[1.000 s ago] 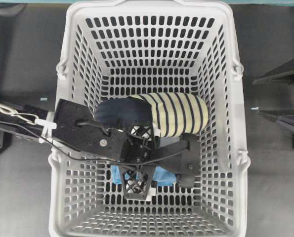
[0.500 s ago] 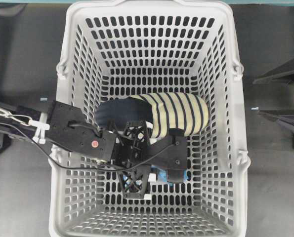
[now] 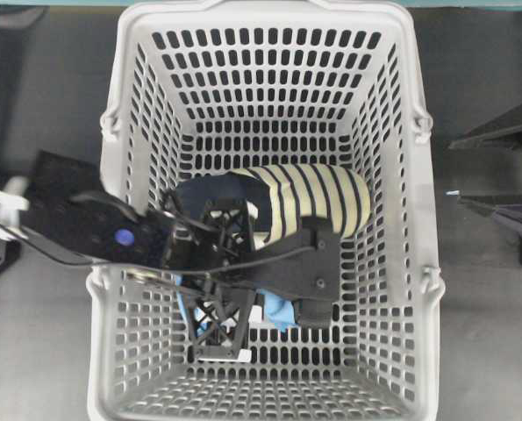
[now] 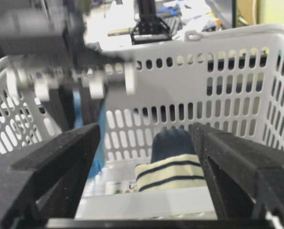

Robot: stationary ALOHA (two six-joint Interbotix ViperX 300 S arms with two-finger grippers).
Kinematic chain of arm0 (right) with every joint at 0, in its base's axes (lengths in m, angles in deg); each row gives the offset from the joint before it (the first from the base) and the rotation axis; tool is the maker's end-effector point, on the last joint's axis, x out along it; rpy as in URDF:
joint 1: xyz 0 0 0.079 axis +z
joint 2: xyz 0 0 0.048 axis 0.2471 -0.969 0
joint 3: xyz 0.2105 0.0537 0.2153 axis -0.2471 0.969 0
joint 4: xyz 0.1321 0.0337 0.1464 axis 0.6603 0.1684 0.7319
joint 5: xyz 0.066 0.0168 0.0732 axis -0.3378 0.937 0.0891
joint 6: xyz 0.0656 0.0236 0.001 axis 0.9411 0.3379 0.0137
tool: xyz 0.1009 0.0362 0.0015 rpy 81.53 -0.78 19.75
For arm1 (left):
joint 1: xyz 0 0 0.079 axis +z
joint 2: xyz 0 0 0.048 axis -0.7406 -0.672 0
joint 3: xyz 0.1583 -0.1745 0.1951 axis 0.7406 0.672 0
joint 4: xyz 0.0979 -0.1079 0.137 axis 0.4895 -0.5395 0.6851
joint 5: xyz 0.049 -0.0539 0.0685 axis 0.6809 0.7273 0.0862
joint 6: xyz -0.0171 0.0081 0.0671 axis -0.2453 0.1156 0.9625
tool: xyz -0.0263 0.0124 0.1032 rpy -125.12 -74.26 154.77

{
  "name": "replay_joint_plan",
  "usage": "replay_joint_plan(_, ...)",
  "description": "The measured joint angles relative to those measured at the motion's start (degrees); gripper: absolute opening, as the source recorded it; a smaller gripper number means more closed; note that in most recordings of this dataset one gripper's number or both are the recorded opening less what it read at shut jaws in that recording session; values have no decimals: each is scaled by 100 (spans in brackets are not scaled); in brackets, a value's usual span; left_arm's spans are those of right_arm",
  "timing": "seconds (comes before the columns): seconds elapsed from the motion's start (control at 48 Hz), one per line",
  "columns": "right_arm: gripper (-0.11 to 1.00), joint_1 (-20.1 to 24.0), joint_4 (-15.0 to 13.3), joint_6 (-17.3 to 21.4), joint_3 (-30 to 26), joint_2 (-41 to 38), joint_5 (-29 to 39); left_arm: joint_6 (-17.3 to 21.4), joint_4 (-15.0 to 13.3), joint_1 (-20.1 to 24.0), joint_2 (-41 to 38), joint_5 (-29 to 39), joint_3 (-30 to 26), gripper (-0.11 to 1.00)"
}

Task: Pick up the blue cloth from the shopping basket with the left arm.
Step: 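Close the left gripper on the folded light-blue cloth, then lift the blue cloth upward out of the basket with the left gripper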

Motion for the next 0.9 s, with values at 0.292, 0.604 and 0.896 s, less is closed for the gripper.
replay_joint_plan(0.292,75,0,-9,0,0,0,0,431,9,0,220,905,-1239,18)
replay_joint_plan(0.604,75,0,-9,0,-9,0,-9,712,9,132,255,958,-1564,18)
replay_joint_plan(0.896,75,0,0,0,-9,0,-9,712,9,158,255,958,-1556,18)
